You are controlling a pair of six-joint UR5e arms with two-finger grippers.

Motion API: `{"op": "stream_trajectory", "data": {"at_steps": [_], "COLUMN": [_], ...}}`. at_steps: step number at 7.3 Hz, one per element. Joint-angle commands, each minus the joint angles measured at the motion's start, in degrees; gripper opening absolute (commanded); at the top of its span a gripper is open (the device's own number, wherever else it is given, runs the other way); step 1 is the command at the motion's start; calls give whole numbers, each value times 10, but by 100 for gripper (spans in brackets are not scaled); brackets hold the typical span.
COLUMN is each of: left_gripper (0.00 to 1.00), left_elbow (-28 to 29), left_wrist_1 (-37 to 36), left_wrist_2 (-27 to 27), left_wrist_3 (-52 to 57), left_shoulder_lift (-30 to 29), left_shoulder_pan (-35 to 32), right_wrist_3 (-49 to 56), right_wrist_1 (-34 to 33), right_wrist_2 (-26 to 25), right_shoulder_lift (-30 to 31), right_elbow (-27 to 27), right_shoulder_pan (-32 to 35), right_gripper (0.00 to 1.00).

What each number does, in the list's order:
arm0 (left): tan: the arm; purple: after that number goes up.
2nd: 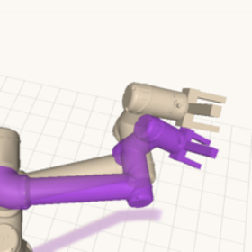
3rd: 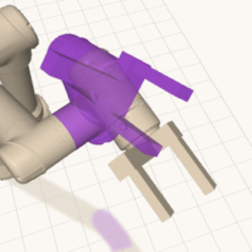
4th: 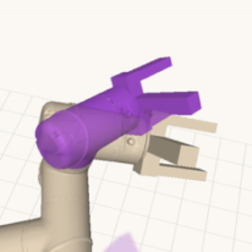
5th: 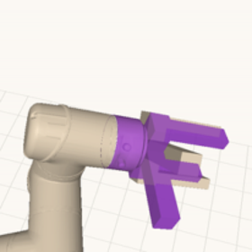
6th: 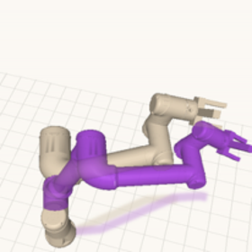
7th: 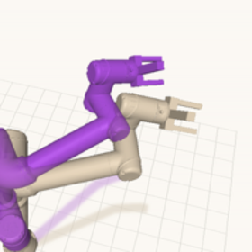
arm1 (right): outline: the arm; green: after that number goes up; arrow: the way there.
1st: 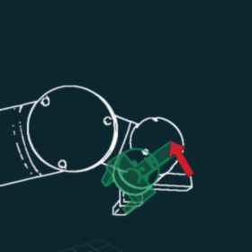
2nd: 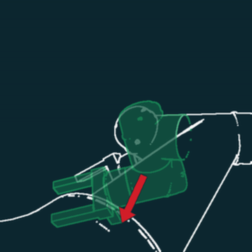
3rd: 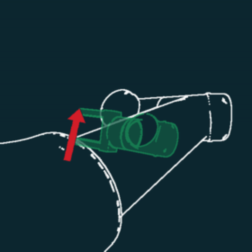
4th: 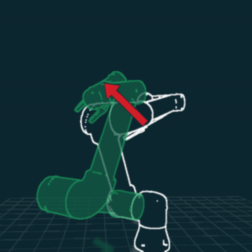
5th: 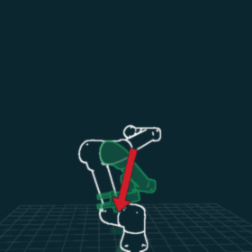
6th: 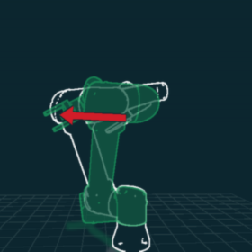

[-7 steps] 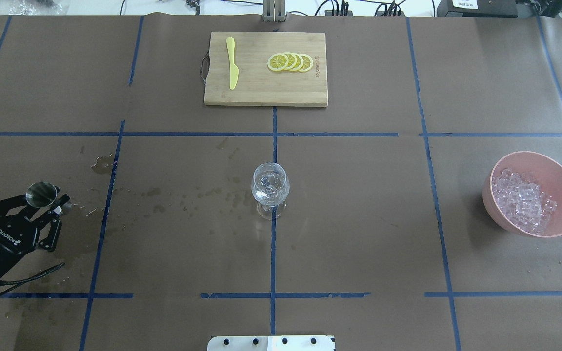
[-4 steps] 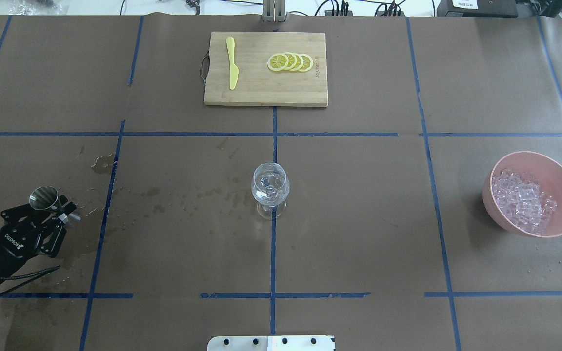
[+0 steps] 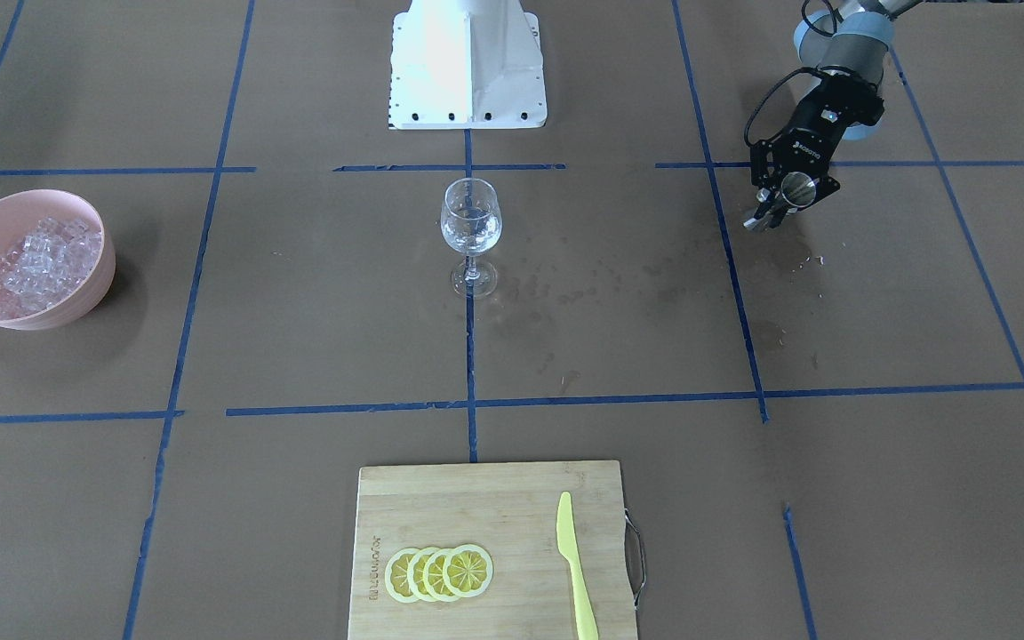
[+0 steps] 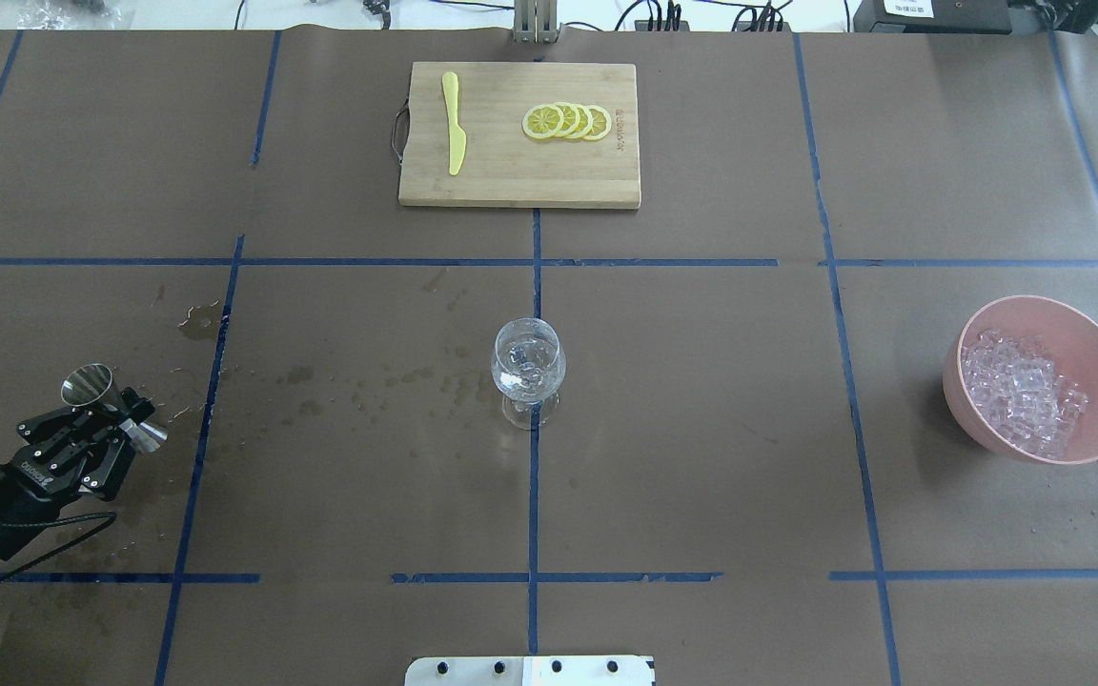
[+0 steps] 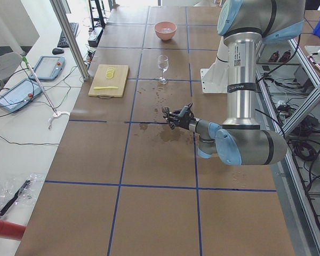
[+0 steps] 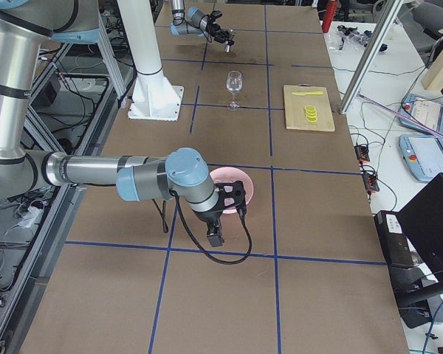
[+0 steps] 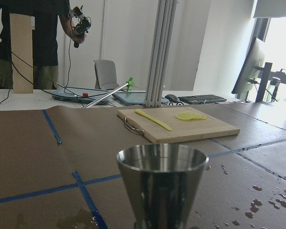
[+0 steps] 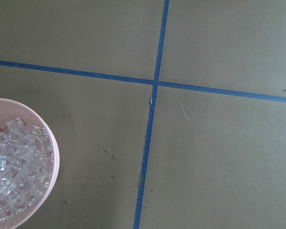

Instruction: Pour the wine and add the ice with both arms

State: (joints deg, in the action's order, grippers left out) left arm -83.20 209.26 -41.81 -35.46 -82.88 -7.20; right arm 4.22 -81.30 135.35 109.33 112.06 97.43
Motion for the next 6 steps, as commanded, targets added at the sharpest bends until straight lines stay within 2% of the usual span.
{"op": "stream_trajectory", "data": {"at_steps": [1, 6], "left_gripper": [0, 0], "left_elbow": [3, 7], "left_wrist_1": [-27, -91], "left_wrist_2": [44, 53], "left_wrist_3": [5, 2], "left_shoulder_lift": [-12, -31], "left_shoulder_pan": [-1, -29], "right_wrist_3": [0, 0], "right_wrist_1": [0, 0], "right_wrist_2": [0, 0], "right_shoulder_lift": [0, 0], "right_elbow": [0, 1], "right_shoulder_pan": [1, 6], "right_gripper": [100, 100]}}
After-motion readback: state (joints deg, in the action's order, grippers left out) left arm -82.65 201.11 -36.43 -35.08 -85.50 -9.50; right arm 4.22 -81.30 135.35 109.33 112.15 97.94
